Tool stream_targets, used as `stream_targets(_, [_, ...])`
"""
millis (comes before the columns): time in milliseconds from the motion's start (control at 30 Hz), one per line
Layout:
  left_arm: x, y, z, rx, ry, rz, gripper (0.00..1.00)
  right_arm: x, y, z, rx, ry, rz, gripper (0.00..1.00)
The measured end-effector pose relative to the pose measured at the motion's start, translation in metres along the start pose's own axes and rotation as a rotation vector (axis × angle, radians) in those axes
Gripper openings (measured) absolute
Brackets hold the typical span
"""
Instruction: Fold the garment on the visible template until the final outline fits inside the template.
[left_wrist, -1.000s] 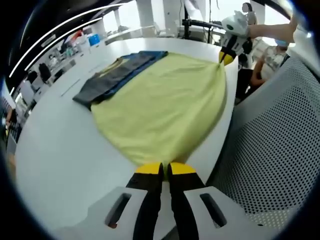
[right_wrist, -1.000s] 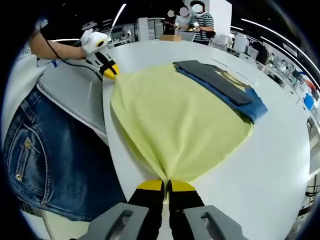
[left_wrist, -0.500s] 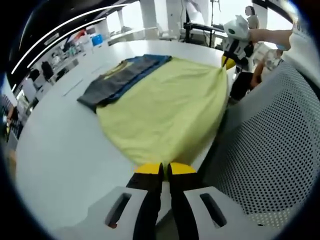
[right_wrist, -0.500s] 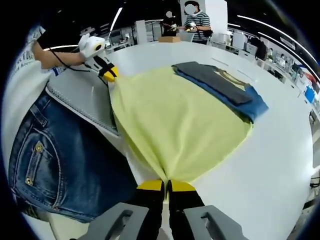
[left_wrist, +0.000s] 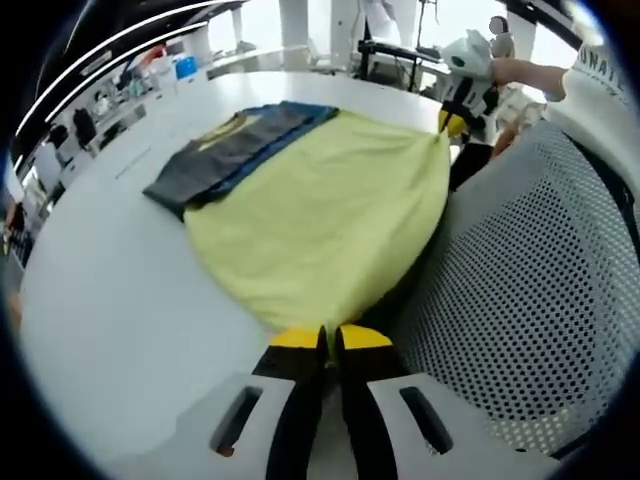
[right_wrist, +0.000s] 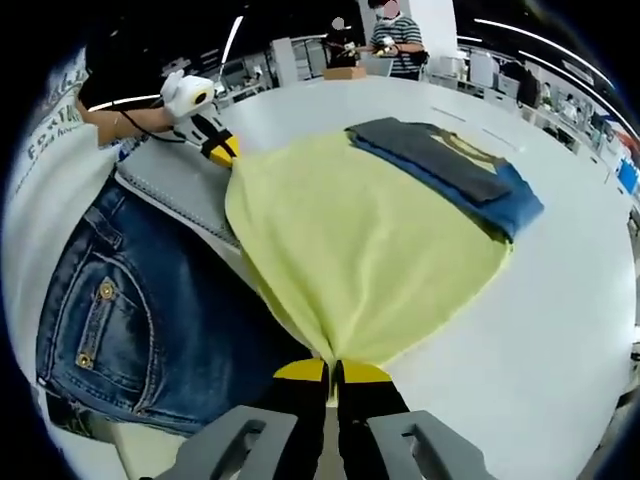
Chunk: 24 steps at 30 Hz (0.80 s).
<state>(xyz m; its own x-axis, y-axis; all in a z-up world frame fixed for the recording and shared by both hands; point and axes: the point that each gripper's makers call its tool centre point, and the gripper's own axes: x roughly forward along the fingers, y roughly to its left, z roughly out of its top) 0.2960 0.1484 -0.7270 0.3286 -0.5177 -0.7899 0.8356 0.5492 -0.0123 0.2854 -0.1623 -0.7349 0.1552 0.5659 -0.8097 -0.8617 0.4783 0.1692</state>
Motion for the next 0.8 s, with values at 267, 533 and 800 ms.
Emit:
stream_targets(267, [-0.004, -0.006, -0.001, -0.004, 0.013, -0.028, 0.02, -0.004, 0.004, -0.001, 0.002, 0.012, 0.018, 0.00])
stream_targets(533, [-0.010, 0.002, 0.015, 0.027, 0.013, -0.033, 0.01, -0.013, -0.012, 0.018, -0.037, -0.033, -0.045, 0.00])
stream_targets(800, [-0.017, 0.024, 0.035, 0.056, -0.015, -0.006, 0.01, -0.021, -0.027, 0.037, -0.087, -0.052, -0.093, 0.00])
